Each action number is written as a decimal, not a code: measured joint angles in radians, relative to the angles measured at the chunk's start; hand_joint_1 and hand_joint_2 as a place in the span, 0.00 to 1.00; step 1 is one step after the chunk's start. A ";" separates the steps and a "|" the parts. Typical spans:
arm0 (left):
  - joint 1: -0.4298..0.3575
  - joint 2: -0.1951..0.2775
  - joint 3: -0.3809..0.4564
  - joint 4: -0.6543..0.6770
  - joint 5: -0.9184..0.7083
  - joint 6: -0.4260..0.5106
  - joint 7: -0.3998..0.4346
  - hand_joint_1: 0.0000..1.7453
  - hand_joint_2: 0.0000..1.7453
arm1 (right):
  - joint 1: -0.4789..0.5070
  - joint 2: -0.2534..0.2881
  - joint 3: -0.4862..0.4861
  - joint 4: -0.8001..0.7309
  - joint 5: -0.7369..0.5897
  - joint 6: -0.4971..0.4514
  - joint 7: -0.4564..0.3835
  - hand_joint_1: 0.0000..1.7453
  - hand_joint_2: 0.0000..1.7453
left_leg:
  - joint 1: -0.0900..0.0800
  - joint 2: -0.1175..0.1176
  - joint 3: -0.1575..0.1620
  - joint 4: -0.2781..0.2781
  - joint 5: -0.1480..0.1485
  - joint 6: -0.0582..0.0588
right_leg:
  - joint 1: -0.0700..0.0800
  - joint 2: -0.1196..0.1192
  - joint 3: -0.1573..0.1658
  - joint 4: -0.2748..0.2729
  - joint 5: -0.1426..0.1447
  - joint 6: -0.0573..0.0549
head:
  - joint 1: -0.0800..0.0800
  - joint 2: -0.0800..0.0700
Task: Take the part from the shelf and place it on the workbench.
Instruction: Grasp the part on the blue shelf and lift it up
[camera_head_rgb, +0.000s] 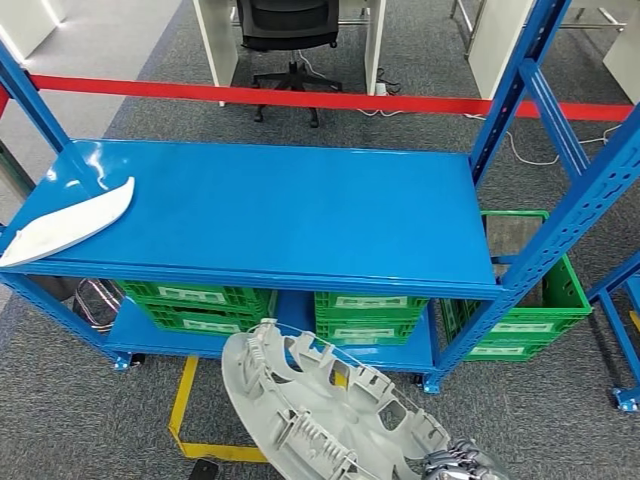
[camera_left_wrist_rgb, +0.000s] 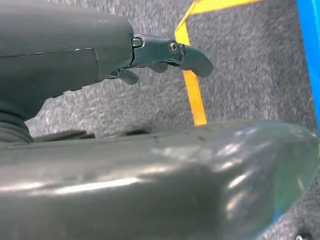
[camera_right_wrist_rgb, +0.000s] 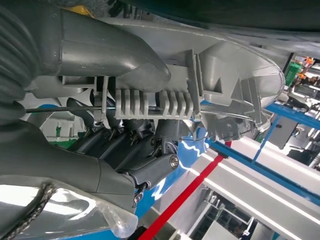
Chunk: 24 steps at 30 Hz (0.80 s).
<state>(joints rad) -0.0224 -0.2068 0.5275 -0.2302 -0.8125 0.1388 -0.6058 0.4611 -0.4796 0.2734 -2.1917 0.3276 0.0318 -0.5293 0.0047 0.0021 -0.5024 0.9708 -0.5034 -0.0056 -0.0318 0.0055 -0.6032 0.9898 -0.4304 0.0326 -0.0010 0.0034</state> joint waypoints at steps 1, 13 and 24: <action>-0.001 0.000 0.002 0.000 -0.002 -0.014 0.012 0.00 0.00 | -0.008 -0.001 0.010 0.000 0.003 -0.003 0.001 1.00 1.00 | 0.000 0.000 0.000 0.000 0.000 0.000 | 0.000 0.000 0.000 0.000 0.000 0.000 | 0.000 0.000; -0.003 0.000 0.019 -0.004 -0.020 -0.023 0.045 0.00 0.00 | -0.041 -0.011 0.036 0.000 0.017 -0.005 0.001 1.00 1.00 | -0.002 0.000 -0.001 0.006 -0.003 0.004 | -0.002 0.000 0.000 -0.001 0.002 0.003 | -0.001 0.000; -0.006 -0.006 0.023 -0.010 -0.049 0.012 0.056 0.00 0.00 | -0.050 -0.011 0.037 0.002 0.015 0.010 -0.007 1.00 1.00 | -0.001 0.009 -0.019 -0.004 0.035 0.046 | -0.007 -0.002 -0.064 0.164 -0.119 0.027 | 0.006 0.000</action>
<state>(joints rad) -0.0284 -0.2132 0.5500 -0.2404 -0.8611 0.1508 -0.5499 0.4116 -0.4906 0.3101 -2.1899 0.3425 0.0416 -0.5367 0.0037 0.0111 -0.5214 0.9664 -0.4684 0.0400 -0.0392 0.0038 -0.6676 1.1541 -0.5492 0.0594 0.0047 0.0034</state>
